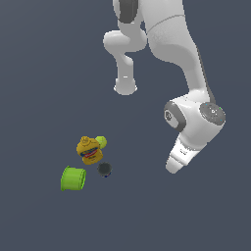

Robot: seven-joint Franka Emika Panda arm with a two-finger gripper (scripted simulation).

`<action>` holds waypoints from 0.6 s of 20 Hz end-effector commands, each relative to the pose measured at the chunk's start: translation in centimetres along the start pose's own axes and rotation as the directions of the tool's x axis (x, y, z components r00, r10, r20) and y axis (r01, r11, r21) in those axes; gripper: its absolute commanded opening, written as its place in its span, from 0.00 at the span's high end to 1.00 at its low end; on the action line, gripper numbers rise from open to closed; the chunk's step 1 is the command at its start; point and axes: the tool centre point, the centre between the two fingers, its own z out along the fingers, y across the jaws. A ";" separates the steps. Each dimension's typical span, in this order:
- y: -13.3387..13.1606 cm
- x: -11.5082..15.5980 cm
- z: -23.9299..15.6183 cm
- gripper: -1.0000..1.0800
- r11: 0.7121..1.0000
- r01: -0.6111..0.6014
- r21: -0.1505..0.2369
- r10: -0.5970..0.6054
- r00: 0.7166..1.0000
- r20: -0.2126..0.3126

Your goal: Pick up a designated object from a clutter of objects.

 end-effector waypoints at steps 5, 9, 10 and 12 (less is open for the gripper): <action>0.0 0.1 0.0 1.00 1.000 0.000 0.000 0.000 1.000 -0.001; 0.0 0.0 0.0 1.00 1.000 0.000 -0.001 0.000 1.000 0.000; 0.0 0.0 0.0 1.00 1.000 0.000 -0.001 0.000 1.000 0.000; 0.1 -0.1 -0.2 1.00 1.000 0.000 -0.001 0.000 1.000 0.000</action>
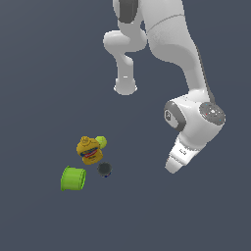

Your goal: Pick up a designated object from a clutter of objects.

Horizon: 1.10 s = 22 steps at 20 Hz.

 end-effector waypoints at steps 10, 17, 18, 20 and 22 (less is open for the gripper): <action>1.4 -2.6 -3.4 1.00 1.000 -0.001 -0.002 0.001 1.000 -0.001; 3.4 -6.5 -8.5 1.00 1.000 -0.001 -0.002 0.001 1.000 -0.001; 3.8 -7.2 -9.4 1.00 1.000 -0.001 -0.002 0.001 1.000 -0.001; 4.5 -8.6 -11.2 1.00 1.000 0.000 -0.001 0.000 1.000 -0.001; 5.2 -10.0 -13.2 1.00 1.000 0.000 -0.001 0.000 1.000 -0.002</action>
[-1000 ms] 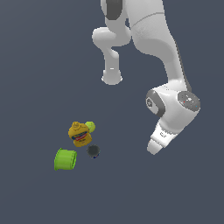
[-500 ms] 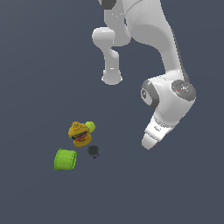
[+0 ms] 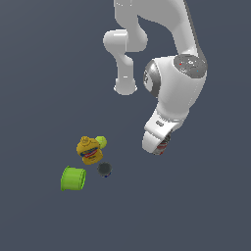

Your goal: Pick up a designated object from a clutter of objects.

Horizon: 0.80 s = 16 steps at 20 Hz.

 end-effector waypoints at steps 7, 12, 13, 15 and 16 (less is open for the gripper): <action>3.3 -6.1 -8.5 1.00 1.000 0.001 -0.001 -0.001 1.000 -0.006; 5.2 -9.6 -13.3 1.00 1.000 0.001 0.000 -0.001 1.000 -0.007; 5.6 -10.3 -14.2 1.00 1.000 0.001 0.000 -0.001 1.000 -0.007; 6.4 -11.5 -15.9 1.00 1.000 0.001 0.000 -0.001 1.000 -0.007; 6.7 -12.1 -16.8 1.00 1.000 0.001 0.000 -0.001 1.000 -0.007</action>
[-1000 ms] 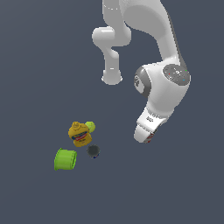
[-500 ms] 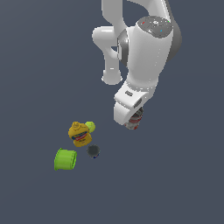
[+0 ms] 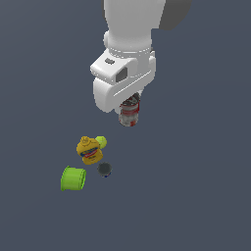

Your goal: Pick up a designated object from a clutter of objects.

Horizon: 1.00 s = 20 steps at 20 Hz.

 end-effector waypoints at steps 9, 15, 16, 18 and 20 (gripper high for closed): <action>2.9 -4.5 -6.7 1.00 1.000 0.000 -0.004 0.000 1.000 0.000; 3.5 -5.2 -7.8 1.00 1.000 0.000 -0.004 0.000 1.000 0.000; 3.5 -5.2 -7.8 1.00 1.000 0.000 -0.004 0.000 1.000 0.000; 3.5 -5.1 -7.6 1.00 1.000 0.000 -0.004 0.000 1.000 0.000; 3.5 -5.0 -7.5 1.00 1.000 0.000 -0.004 0.000 1.000 0.000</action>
